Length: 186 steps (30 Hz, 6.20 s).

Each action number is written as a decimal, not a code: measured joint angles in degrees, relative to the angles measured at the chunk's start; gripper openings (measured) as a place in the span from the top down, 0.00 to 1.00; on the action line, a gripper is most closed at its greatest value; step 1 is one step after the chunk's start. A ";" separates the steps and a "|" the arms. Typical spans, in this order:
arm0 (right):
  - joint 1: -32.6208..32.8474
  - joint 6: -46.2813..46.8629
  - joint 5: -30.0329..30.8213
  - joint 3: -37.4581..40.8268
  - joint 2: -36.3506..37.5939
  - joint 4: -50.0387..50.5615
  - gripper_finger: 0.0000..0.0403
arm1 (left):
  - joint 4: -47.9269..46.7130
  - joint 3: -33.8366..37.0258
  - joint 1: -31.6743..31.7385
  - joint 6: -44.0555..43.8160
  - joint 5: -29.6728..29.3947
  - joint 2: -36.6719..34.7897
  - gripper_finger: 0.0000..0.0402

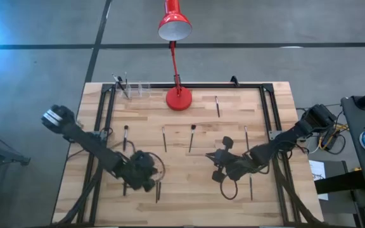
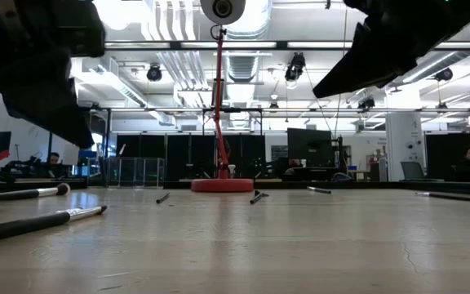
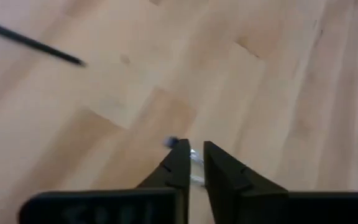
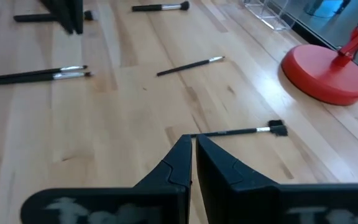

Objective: Pick & Place Makeup Supplies
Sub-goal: Put the makeup brush into the transparent organizer

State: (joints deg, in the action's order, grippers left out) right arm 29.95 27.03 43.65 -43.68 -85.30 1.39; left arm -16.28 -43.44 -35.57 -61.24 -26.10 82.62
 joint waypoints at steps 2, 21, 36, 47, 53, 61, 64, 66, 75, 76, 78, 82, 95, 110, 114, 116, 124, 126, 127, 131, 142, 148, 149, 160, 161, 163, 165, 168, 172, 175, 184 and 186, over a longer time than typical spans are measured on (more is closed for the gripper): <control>0.91 0.01 -0.03 0.07 0.00 0.00 0.96 | -2.65 -4.24 0.08 -2.92 1.63 4.52 0.85; 6.19 -0.03 3.81 0.11 0.00 0.00 0.96 | -23.29 -17.58 0.28 -20.95 2.96 16.25 0.70; 6.19 -0.01 4.39 0.11 0.00 -0.34 0.96 | -13.72 -11.01 0.33 -22.71 3.08 16.27 0.70; 6.19 0.01 4.49 0.11 0.00 -0.48 0.96 | -13.80 -9.84 0.39 -19.17 4.24 16.14 0.72; 6.19 0.01 4.49 0.11 0.00 -0.48 0.96 | -15.66 -9.33 0.50 -16.48 4.71 16.12 0.85; 6.19 0.01 4.49 0.11 0.00 -0.46 0.96 | -16.38 -9.42 0.61 -9.15 5.24 15.17 0.99; 6.19 0.01 4.49 0.11 0.00 -0.46 0.96 | -18.07 -9.59 0.70 -6.97 4.64 13.80 1.00; 6.19 0.01 4.48 0.11 0.00 -0.45 0.96 | -18.24 -9.63 0.66 -6.15 2.42 11.86 1.00; 6.19 0.01 4.47 0.11 0.00 -0.39 0.96 | -19.39 -9.67 0.58 -0.32 -19.24 -0.77 1.00; 6.19 0.01 4.47 0.11 0.00 -0.39 0.96 | -19.38 -9.67 0.58 0.94 -22.34 -2.13 1.00; 6.19 0.01 4.47 0.11 0.00 -0.39 0.96 | -19.28 -9.67 0.64 3.86 -28.79 -4.58 1.00; 6.19 0.01 4.47 0.13 0.00 -0.39 0.96 | -19.34 -8.86 1.70 9.62 -40.12 -9.39 1.00; 6.19 -0.38 4.49 0.20 0.00 -0.41 0.96 | 24.50 13.74 38.93 41.40 -19.21 -28.49 1.00; 6.15 -1.14 5.82 0.20 0.00 -0.39 0.96 | 47.77 19.84 80.87 46.33 -8.67 -26.87 1.00; 6.15 -1.14 5.85 0.20 0.00 -0.39 0.96 | 54.25 19.84 82.77 50.64 -13.87 -24.67 1.00; 6.15 -1.14 5.85 0.20 0.00 -0.37 0.96 | 57.80 19.84 83.25 53.61 -16.06 -23.04 1.00; 6.15 -1.14 5.87 0.22 0.00 -0.26 0.96 | 70.70 19.82 83.65 61.61 -23.76 -12.07 1.00; 6.15 -1.14 5.87 0.22 0.00 -0.28 0.96 | 72.71 19.82 84.15 62.47 -24.97 -8.94 1.00; 6.15 -1.13 5.87 0.22 0.00 -0.27 0.96 | 73.07 19.82 84.43 62.54 -25.01 -7.61 1.00; 6.15 -1.12 5.87 0.22 0.00 -0.26 0.96 | 77.86 19.84 85.43 61.58 -25.63 -1.81 1.00; 6.15 -1.12 5.87 0.33 0.00 -0.24 0.96 | 82.29 19.84 85.61 61.55 -25.90 4.30 0.99; 6.16 -1.09 5.87 0.33 0.00 -0.26 0.96 | 74.42 19.84 85.55 61.31 -25.72 -0.80 0.95; 6.15 -1.08 5.87 0.33 0.00 -0.26 0.96 | 72.77 19.84 85.55 61.31 -25.19 -1.94 0.95; 6.15 -1.08 5.87 0.33 0.00 -0.28 0.96 | 56.47 19.82 85.59 60.29 -18.59 -12.38 0.95; 6.16 -1.08 5.87 0.33 0.00 -0.28 0.96 | 55.41 19.82 85.73 60.21 -17.63 -12.93 0.95; 6.16 -1.08 5.87 0.33 0.00 -0.28 0.96 | 53.35 19.82 85.98 59.02 -16.21 -13.75 0.95; 6.15 -1.08 5.87 0.33 0.00 -0.28 0.96 | 50.67 19.56 86.40 57.42 -15.01 -14.27 0.95; 6.16 -1.08 5.87 0.33 0.00 -0.28 0.96 | 45.58 17.94 87.12 55.48 -13.45 -14.27 0.97; 6.15 -1.08 5.87 0.33 0.00 -0.31 0.96 | 37.57 14.47 88.06 53.58 -11.43 -13.77 0.99; 6.15 -1.08 5.87 0.33 0.00 -0.31 0.96 | 32.81 11.70 88.41 53.18 -10.87 -13.78 1.00; 6.16 -1.08 5.87 0.33 0.00 -0.31 0.96 | 11.68 2.60 91.32 46.37 -4.49 -13.56 1.00; 6.16 -1.08 5.87 0.33 0.00 -0.30 0.96 | 8.10 0.99 92.03 45.76 -1.47 -13.23 1.00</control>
State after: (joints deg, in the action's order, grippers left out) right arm 36.11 25.96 49.51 -43.35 -85.30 1.09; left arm -8.17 -42.45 56.46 -15.48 -27.57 69.39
